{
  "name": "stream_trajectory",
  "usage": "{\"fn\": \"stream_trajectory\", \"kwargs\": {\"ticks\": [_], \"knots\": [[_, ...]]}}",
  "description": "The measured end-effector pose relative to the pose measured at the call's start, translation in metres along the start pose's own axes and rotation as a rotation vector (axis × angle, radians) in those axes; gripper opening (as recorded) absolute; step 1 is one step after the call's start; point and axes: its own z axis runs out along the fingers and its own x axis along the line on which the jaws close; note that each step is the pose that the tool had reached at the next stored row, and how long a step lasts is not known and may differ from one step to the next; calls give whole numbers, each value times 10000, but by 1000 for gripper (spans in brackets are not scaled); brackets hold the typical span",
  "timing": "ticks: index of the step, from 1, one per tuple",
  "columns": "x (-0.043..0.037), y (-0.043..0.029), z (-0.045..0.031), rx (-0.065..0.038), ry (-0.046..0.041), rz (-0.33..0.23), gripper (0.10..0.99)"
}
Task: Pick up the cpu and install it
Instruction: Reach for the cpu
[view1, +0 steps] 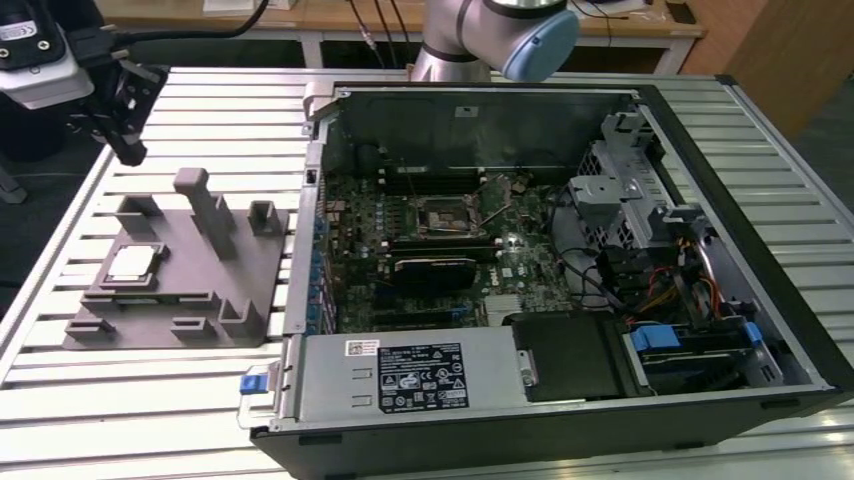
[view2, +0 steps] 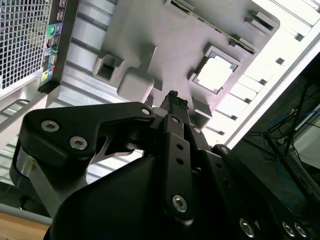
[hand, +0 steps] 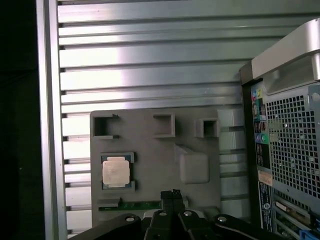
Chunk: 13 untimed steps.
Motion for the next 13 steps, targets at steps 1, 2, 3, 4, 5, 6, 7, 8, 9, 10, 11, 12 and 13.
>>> {"fn": "stream_trajectory", "kwargs": {"ticks": [1, 2, 3, 4, 5, 6, 7, 8, 9, 10, 11, 12, 13], "knots": [[10, -1, 4, 0, -1, 0, 106], [21, -2, 9, 0, 0, 0, 106], [31, -3, 13, 0, 1, 0, 106], [41, -4, 18, 0, 0, 0, 106], [50, -5, 25, -1, -1, 0, 106], [58, -6, 34, -2, -2, 0, 106], [67, -7, 42, -1, -2, 0, 106], [75, -8, 50, -1, -1, 0, 106], [86, -9, 61, -1, 0, 0, 106], [96, -11, 71, 0, 0, 0, 106], [107, -12, 81, 0, 0, 0, 106], [119, -14, 90, 1, 2, 0, 106], [131, -15, 101, 1, 1, 0, 106]]}}
